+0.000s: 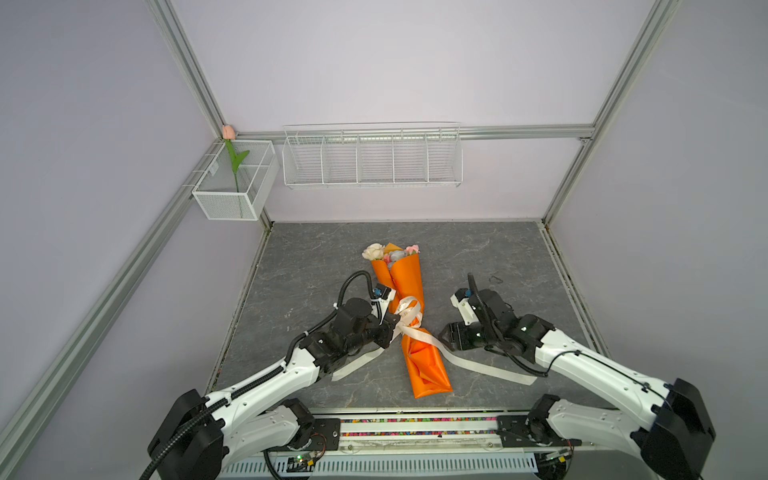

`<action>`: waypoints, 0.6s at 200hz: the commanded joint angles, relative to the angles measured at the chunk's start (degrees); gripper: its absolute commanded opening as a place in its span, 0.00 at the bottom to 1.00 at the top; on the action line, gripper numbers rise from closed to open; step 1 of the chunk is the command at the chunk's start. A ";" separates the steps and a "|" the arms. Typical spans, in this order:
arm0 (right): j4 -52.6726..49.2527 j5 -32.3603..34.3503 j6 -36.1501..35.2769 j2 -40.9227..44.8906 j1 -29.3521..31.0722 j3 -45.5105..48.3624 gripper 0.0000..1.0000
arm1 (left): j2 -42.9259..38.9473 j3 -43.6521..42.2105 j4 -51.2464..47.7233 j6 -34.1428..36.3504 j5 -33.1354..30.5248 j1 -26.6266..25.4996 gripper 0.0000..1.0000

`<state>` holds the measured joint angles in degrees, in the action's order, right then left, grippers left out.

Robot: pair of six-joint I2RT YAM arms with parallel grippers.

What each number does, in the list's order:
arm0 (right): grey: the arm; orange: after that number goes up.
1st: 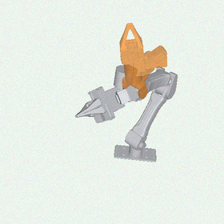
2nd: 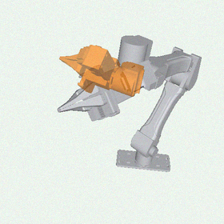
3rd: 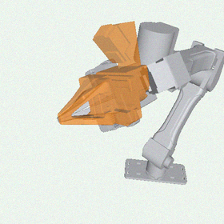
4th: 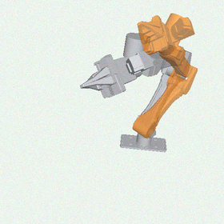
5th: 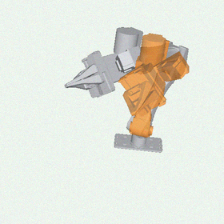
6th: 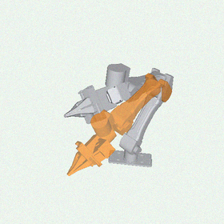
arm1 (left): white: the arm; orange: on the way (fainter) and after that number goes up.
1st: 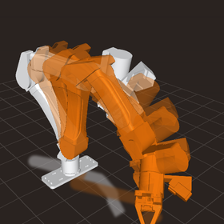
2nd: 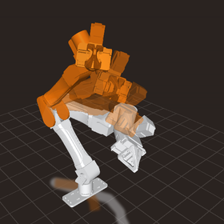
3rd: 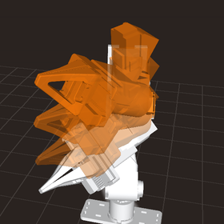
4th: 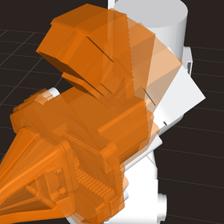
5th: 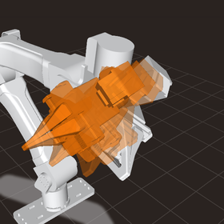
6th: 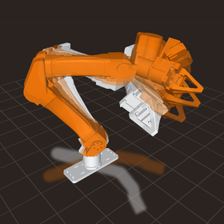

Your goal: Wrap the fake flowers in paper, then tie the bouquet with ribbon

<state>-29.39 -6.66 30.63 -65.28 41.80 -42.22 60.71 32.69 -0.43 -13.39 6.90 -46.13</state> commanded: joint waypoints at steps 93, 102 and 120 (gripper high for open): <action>-0.80 14.51 -0.29 -7.45 11.08 5.19 0.70 | -3.17 -5.75 7.45 -13.65 -0.72 0.16 0.00; 0.04 16.35 -0.27 -8.57 11.20 5.30 0.70 | -3.63 -6.34 8.06 -14.01 -0.88 0.16 0.00; 2.52 18.58 -1.80 -9.87 11.75 5.34 0.69 | -4.86 -6.97 7.55 -14.45 -0.79 0.16 0.00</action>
<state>-30.72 5.06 30.79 -73.95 52.77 -36.69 57.71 26.68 5.28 -25.52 6.87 -46.13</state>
